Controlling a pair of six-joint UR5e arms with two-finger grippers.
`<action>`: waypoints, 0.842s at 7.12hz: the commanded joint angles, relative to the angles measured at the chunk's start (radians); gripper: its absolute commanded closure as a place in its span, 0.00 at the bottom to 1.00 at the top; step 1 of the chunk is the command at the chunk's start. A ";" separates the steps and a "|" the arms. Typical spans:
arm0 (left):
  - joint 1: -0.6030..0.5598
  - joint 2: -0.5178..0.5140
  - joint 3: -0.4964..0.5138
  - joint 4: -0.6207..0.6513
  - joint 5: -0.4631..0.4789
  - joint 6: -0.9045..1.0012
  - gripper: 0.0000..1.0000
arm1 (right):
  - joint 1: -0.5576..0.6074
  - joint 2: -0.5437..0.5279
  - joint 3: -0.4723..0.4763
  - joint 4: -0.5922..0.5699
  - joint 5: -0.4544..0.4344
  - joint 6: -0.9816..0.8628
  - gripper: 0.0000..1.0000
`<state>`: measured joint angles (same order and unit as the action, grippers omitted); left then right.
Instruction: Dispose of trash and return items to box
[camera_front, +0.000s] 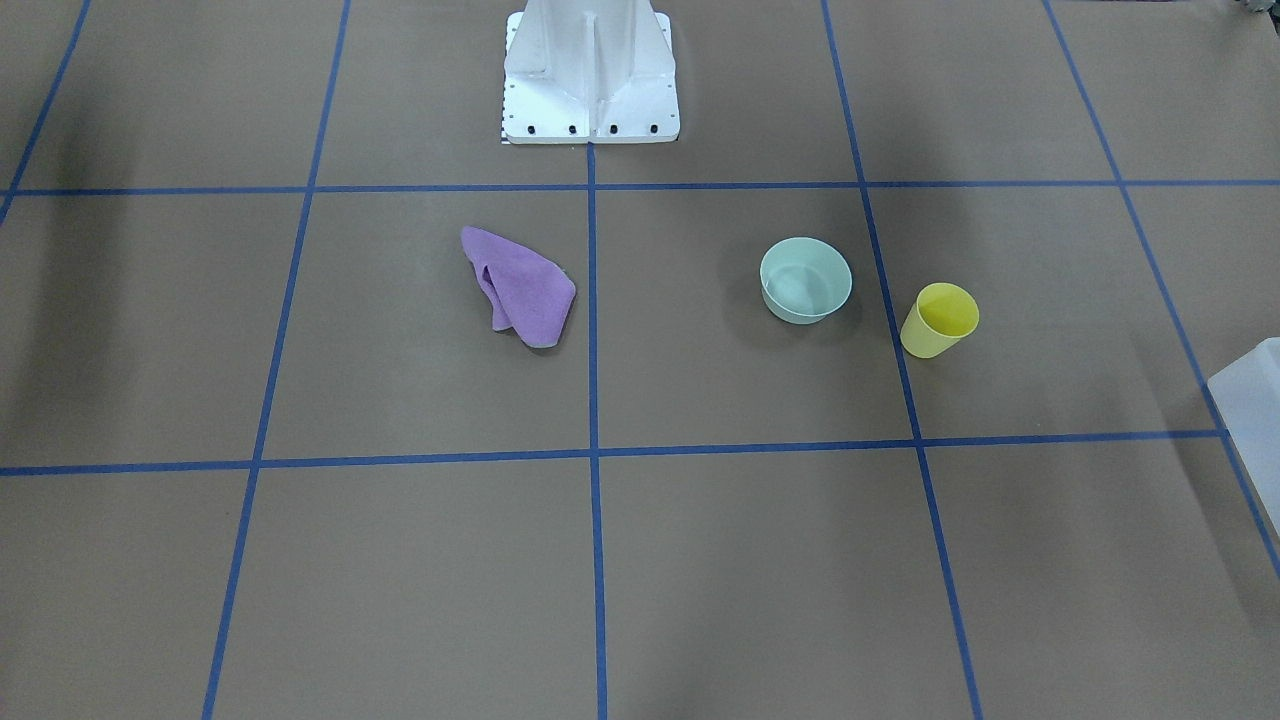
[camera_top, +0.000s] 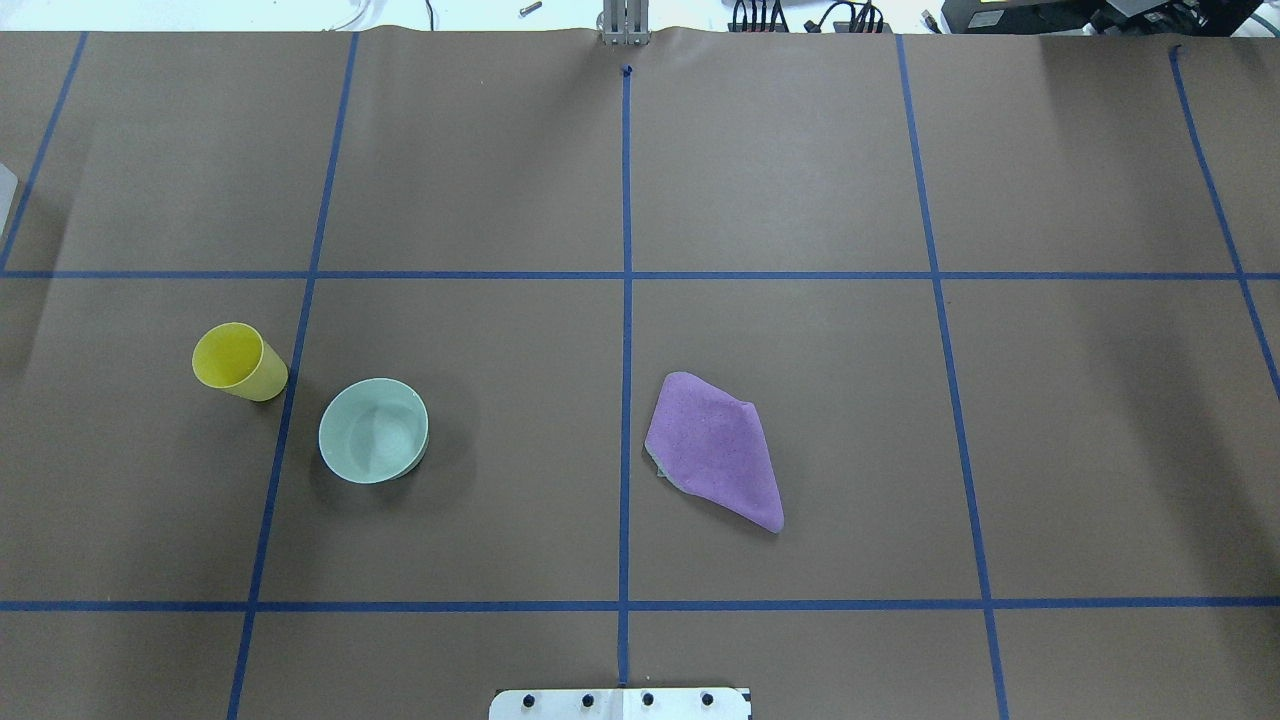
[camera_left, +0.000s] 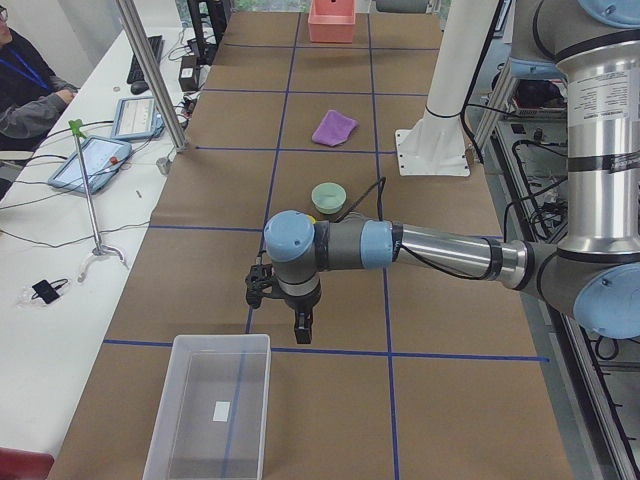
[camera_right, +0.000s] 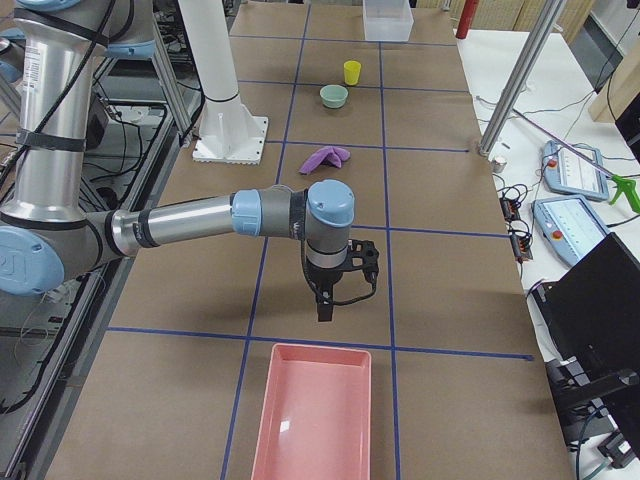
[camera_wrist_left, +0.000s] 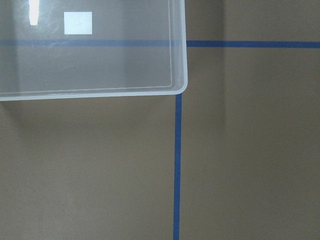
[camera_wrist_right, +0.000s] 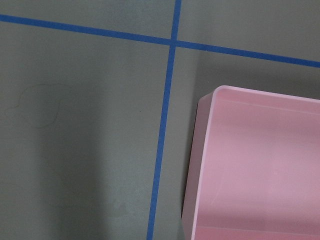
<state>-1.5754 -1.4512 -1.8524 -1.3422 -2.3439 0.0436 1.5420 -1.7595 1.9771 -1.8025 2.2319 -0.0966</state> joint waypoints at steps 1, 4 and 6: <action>0.002 0.002 -0.030 0.005 0.002 0.001 0.01 | -0.003 0.000 0.003 -0.001 0.000 0.000 0.00; 0.000 0.003 -0.031 0.008 0.006 0.001 0.01 | -0.019 0.000 0.022 0.003 0.003 0.008 0.00; 0.000 0.012 -0.040 0.006 0.006 -0.002 0.01 | -0.025 0.012 0.029 0.012 0.028 0.014 0.00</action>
<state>-1.5752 -1.4438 -1.8843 -1.3358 -2.3374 0.0431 1.5200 -1.7517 2.0036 -1.7944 2.2508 -0.0862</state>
